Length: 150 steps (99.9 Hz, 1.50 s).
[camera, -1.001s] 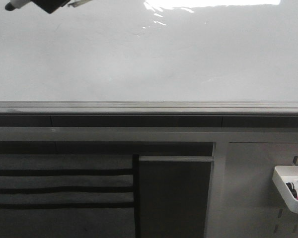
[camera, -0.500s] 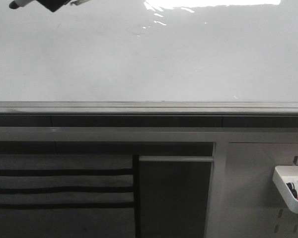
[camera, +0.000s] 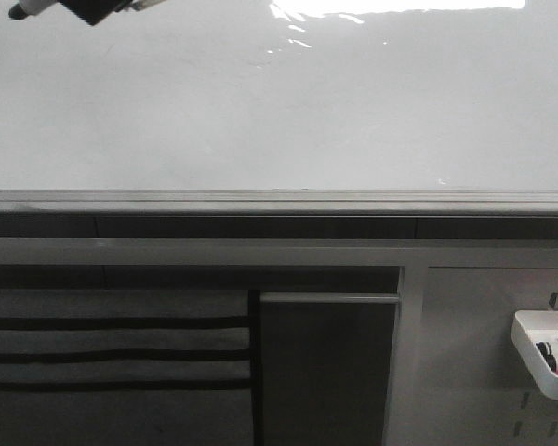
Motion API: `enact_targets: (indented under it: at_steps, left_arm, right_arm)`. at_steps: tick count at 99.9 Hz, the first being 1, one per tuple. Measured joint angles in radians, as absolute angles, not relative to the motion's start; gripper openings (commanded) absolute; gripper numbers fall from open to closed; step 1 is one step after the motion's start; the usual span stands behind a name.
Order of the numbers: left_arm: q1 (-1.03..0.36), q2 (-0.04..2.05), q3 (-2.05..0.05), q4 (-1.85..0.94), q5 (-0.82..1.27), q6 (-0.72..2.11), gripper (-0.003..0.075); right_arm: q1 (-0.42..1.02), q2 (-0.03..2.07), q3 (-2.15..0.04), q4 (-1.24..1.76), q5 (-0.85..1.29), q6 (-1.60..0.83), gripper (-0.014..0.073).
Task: Write number 3 on whiteboard
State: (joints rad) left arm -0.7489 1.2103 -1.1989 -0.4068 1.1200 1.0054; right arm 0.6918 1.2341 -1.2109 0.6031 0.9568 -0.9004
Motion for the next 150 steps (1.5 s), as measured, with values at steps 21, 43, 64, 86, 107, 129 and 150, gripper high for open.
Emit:
enact_targets:
  at_steps: [21, 43, 64, 86, 107, 129, 150]
  left_arm:
    - [-0.749, 1.210, -1.199, -0.407, 1.116, 1.005, 0.0160]
    - [-0.747, 1.208, -1.201, -0.377, 1.063, 0.980, 0.0364]
    - [-0.667, 1.141, -1.216, -0.366, 1.015, 0.878, 0.0358]
    - [-0.543, 0.992, -1.106, -0.396, 0.977, 0.804, 0.0358]
    - [-0.463, 0.828, -0.899, -0.411, 0.840, 0.761, 0.0358]
    - [-0.452, 0.777, -0.804, -0.415, 0.740, 0.757, 0.0358]
    - [-0.452, 0.777, -0.800, -0.419, 0.731, 0.755, 0.0358]
  right_arm:
    - [0.692, 1.234, -1.213, 0.597, 0.955, -0.900, 0.0007]
    - [0.692, 1.234, -1.217, 0.565, 0.957, -0.895, 0.0007]
    - [0.640, 1.214, -1.226, 0.454, 0.959, -0.741, 0.0007]
    - [0.439, 1.081, -1.162, 0.418, 0.916, -0.565, 0.0006]
    - [0.302, 0.940, -0.960, 0.425, 0.825, -0.532, 0.0006]
    - [0.295, 0.927, -0.875, 0.503, 0.718, -0.530, 0.0006]
    - [0.295, 1.077, -1.024, 0.539, 0.755, -0.528, 0.0006]
